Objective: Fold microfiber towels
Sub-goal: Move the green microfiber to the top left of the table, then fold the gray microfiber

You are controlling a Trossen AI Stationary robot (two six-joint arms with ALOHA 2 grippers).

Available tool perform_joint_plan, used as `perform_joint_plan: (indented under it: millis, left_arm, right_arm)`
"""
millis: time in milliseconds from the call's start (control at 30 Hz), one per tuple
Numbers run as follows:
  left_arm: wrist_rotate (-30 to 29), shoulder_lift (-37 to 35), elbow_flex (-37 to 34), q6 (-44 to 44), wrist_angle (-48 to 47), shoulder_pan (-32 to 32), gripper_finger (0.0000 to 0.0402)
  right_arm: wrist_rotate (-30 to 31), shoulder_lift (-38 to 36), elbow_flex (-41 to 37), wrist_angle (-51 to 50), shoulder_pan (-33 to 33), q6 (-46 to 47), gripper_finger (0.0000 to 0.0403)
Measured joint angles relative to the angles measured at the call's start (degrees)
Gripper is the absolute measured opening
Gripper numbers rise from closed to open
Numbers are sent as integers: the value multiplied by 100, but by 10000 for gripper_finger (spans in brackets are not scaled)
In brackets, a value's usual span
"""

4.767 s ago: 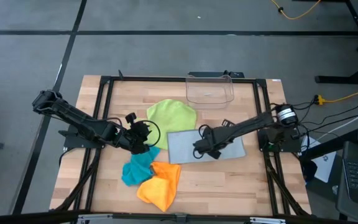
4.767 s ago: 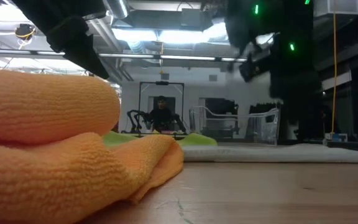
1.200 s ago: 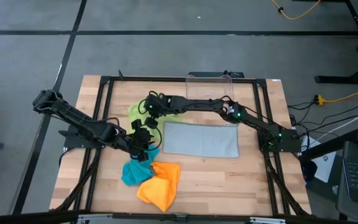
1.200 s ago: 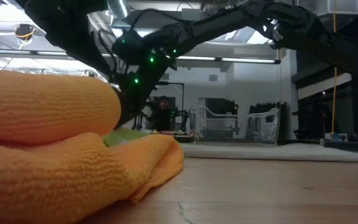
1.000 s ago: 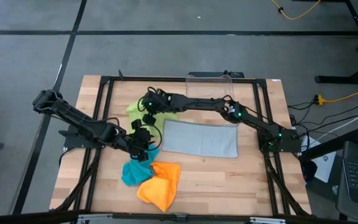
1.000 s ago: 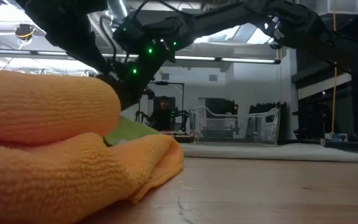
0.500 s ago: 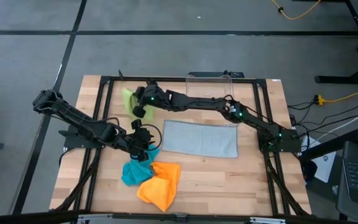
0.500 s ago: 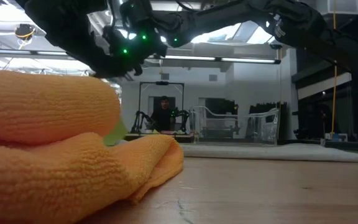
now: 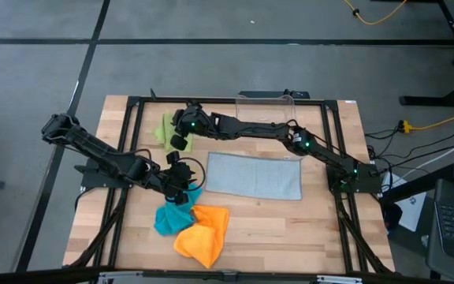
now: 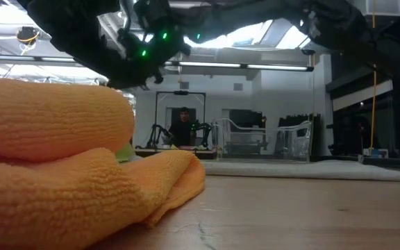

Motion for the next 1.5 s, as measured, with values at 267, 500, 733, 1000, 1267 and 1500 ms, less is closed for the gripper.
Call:
perform_joint_plan:
  millis: [267, 500, 733, 1000, 1267, 1500]
  left_arm:
    - [2, 0, 0, -11, -14, -1, 98]
    - [9, 0, 0, -40, -20, -101, 98]
    - [11, 0, 0, -197, 29, -168, 98]
    - [10, 0, 0, -792, 176, -167, 98]
    - [4, 0, 0, -763, 571, -97, 98]
    - [37, -2, 0, -758, 579, 119, 98]
  right_arm:
    - [1, -969, 4, -1990, 27, 405, 139]
    - [-7, -1826, 9, -5446, 499, 1452, 132]
    - [10, -2262, -163, -7404, 1324, 2123, 130]
    - [-244, -3019, -1366, -7430, 2303, 1662, 129]
    - [645, -4755, -4238, -7260, 3339, 3986, 129]
    - [72, -5679, -6174, -6476, 4265, 6042, 129]
